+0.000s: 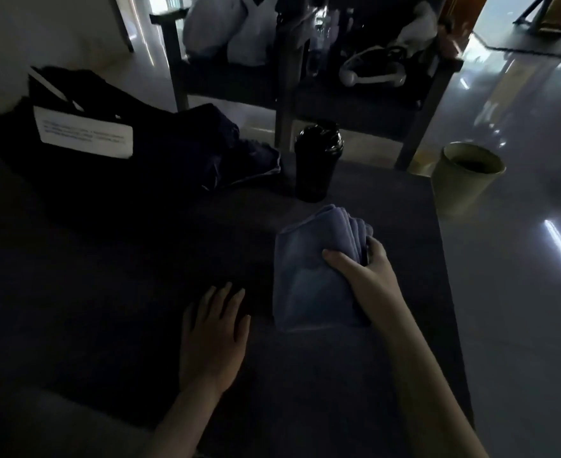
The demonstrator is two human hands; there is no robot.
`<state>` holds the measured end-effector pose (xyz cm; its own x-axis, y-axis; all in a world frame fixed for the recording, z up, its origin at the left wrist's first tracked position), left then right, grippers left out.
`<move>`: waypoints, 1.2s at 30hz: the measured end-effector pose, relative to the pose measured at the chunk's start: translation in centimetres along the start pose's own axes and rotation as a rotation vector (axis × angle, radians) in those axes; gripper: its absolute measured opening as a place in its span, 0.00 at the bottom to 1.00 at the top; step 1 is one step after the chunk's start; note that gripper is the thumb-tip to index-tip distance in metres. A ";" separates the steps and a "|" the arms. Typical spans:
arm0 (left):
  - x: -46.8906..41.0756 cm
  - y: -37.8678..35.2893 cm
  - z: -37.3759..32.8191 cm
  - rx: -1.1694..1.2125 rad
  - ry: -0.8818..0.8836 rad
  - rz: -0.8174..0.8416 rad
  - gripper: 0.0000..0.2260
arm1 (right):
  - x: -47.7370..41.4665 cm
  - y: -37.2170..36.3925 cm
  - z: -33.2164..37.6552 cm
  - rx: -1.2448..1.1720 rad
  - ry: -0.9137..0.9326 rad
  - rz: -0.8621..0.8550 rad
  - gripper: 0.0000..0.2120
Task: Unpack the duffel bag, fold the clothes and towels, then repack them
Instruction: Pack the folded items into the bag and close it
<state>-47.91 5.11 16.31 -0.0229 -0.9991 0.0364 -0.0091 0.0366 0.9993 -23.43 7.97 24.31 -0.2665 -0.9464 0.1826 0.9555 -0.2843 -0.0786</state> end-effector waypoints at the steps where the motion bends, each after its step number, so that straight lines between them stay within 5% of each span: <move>1: 0.0 0.0 0.0 -0.009 -0.001 -0.006 0.27 | -0.1 0.0 -0.2 0.020 -0.008 -0.012 0.34; 12: 0.1 1.2 -0.6 -0.007 0.001 0.107 0.20 | 5.4 0.9 -1.0 -0.043 -0.164 -0.155 0.28; 18: 0.3 4.5 -0.6 0.367 0.112 0.411 0.21 | 8.9 1.3 3.8 0.000 -0.190 -0.165 0.31; 26: 3.2 17.0 0.4 0.920 0.383 0.337 0.13 | 11.4 -0.2 15.8 0.020 -0.138 -0.134 0.28; 36: 4.4 28.6 4.7 0.997 0.454 0.232 0.10 | 11.7 -5.0 26.0 -0.060 -0.084 0.025 0.30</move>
<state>-53.01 1.81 44.97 0.2366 -0.8740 0.4245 -0.8538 0.0215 0.5202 -28.07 2.34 52.32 -0.2283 -0.9378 0.2615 0.9518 -0.2715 -0.1425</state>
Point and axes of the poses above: each hand's wrist, its own x-axis away from the middle knuckle, its own y-axis out of the back of the hand, z = x × y, the point moved 9 cm from there along -x, towards the middle knuckle, and after that the axes turned 13 degrees about -x, right-handed, at the moved point
